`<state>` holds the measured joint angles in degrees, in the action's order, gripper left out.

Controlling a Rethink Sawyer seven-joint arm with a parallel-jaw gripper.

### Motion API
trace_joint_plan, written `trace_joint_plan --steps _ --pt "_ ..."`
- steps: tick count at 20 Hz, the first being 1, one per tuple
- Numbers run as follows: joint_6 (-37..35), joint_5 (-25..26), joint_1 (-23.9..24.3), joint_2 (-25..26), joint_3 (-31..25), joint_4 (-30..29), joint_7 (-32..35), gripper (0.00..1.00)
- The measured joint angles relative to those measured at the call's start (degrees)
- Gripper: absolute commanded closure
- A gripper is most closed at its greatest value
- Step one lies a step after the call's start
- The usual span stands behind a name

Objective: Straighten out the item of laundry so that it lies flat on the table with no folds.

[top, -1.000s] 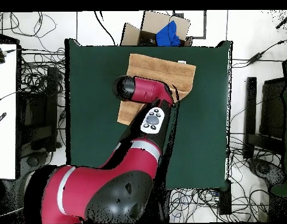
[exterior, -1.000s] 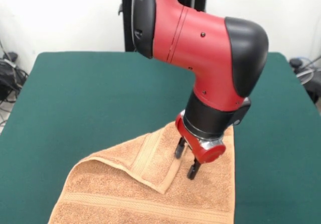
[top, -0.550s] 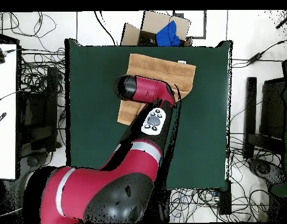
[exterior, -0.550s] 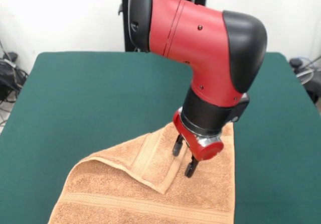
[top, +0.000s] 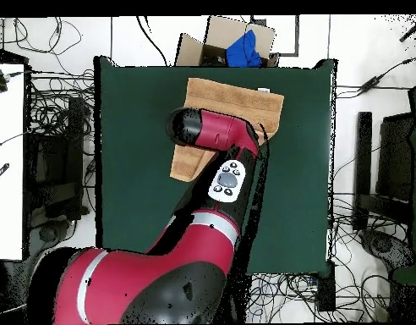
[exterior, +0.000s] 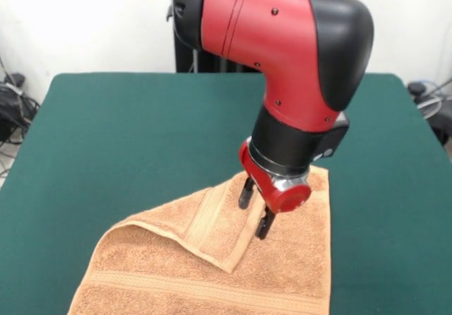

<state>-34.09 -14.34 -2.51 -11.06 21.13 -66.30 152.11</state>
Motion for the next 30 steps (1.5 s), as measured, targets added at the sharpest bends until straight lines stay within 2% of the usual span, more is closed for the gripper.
trace_joint_plan --steps 30 --pt "0.9 0.2 0.9 -0.7 1.3 -2.6 0.0 0.0"
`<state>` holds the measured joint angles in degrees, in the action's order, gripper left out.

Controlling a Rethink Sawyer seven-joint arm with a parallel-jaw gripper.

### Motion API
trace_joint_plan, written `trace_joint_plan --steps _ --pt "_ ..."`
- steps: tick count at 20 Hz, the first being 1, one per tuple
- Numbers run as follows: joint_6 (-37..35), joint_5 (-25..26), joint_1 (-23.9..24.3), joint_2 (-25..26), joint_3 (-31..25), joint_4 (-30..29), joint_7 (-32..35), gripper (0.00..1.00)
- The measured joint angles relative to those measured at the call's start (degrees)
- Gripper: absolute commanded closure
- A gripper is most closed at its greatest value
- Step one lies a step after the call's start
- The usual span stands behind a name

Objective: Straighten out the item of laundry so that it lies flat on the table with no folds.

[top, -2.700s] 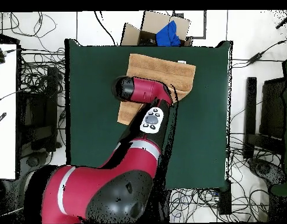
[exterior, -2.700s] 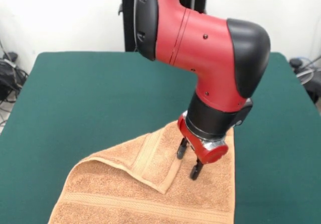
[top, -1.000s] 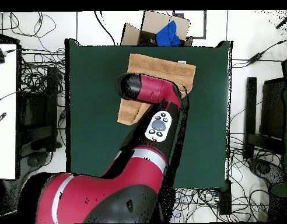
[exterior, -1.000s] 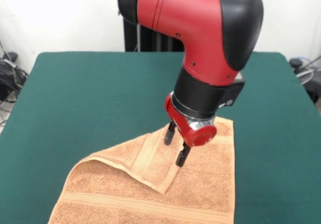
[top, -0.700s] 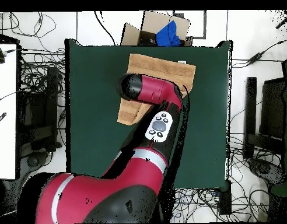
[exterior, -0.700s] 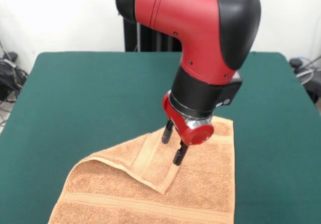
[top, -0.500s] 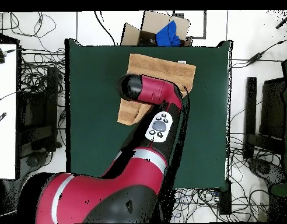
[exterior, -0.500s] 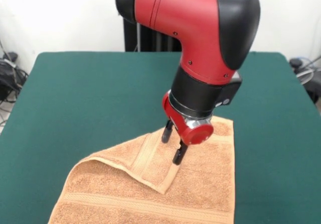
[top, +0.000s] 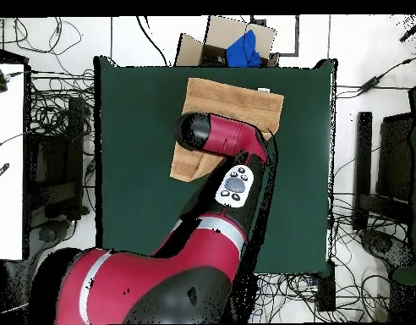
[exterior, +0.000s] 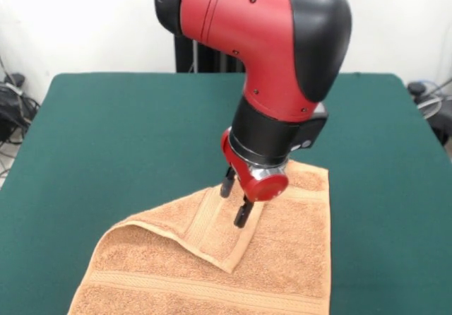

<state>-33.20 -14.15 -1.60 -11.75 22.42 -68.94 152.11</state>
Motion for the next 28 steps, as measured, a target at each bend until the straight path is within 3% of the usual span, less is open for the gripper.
trace_joint_plan --steps 10,21,22,28 --pt "5.3 0.0 1.4 1.3 0.0 -2.8 0.0 0.0" --pt "5.7 0.0 1.3 1.8 0.0 -3.1 0.0 0.0" --pt "5.7 0.0 1.3 1.8 0.0 -3.1 0.0 1.0" --pt "5.7 0.0 1.3 1.8 0.0 -3.2 0.0 1.0"
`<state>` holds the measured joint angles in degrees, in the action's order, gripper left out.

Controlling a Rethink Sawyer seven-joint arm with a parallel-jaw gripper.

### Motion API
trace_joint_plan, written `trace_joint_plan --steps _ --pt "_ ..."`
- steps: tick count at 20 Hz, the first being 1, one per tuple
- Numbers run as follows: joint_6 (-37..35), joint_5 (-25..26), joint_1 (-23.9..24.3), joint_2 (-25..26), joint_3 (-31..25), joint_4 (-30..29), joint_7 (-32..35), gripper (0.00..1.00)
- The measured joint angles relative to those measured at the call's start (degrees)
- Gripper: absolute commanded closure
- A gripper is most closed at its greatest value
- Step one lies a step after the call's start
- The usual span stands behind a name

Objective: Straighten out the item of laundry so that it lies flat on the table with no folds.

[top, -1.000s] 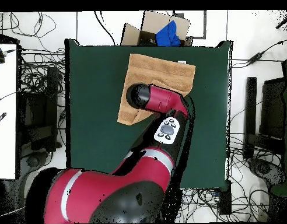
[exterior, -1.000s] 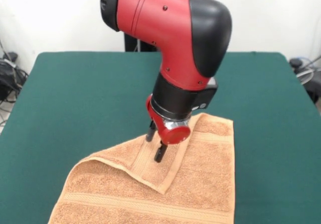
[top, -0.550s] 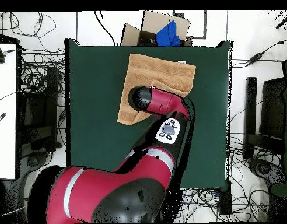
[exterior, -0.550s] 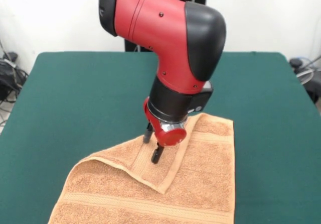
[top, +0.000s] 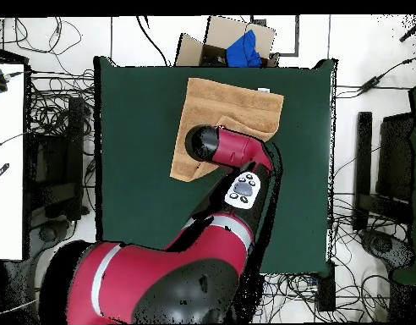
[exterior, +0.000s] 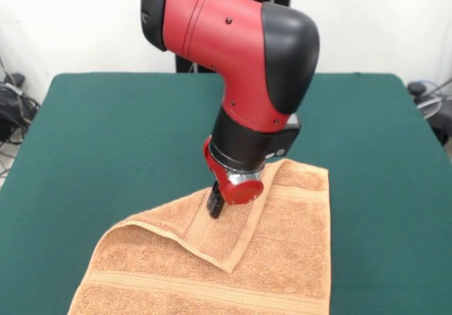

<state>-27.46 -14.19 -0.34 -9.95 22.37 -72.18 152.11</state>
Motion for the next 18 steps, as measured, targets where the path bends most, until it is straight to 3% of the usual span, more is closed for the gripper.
trace_joint_plan --steps 18 --pt "-1.2 0.8 0.6 -0.7 -0.4 -0.1 0.0 1.0"
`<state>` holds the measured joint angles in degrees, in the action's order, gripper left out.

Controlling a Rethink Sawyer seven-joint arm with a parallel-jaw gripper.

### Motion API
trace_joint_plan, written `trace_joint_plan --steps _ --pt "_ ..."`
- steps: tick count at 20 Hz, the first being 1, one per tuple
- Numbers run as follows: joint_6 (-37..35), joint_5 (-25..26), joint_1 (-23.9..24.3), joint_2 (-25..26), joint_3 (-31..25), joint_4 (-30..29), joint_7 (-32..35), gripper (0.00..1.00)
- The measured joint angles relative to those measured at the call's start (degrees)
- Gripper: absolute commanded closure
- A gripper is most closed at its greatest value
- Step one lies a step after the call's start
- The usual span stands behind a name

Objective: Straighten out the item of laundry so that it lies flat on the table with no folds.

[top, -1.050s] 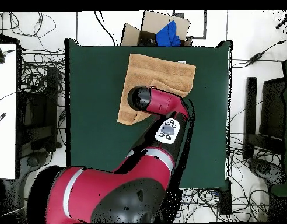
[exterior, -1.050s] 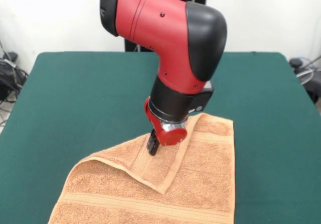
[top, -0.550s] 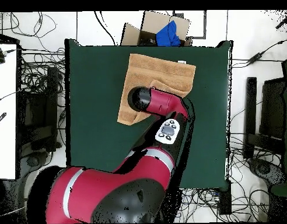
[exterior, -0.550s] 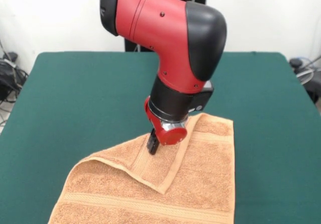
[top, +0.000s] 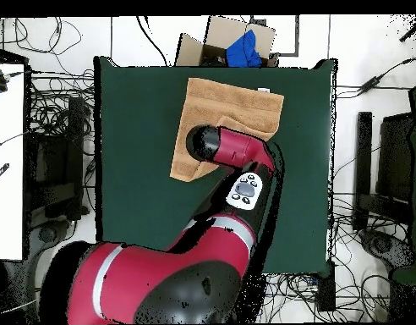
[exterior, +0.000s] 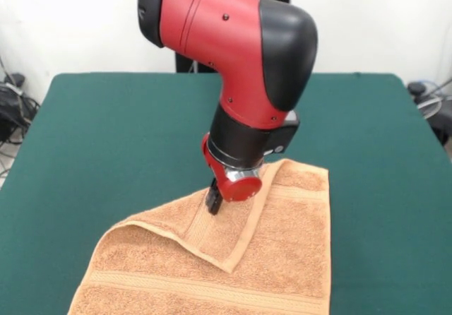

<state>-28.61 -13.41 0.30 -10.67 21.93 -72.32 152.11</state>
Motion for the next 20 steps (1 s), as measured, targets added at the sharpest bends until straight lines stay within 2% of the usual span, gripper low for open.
trace_joint_plan --steps 11,20 --pt "-5.0 6.0 6.9 -1.4 -2.0 2.8 0.0 1.0" --pt "-6.7 8.6 7.8 -2.1 -3.0 4.2 0.0 1.0"
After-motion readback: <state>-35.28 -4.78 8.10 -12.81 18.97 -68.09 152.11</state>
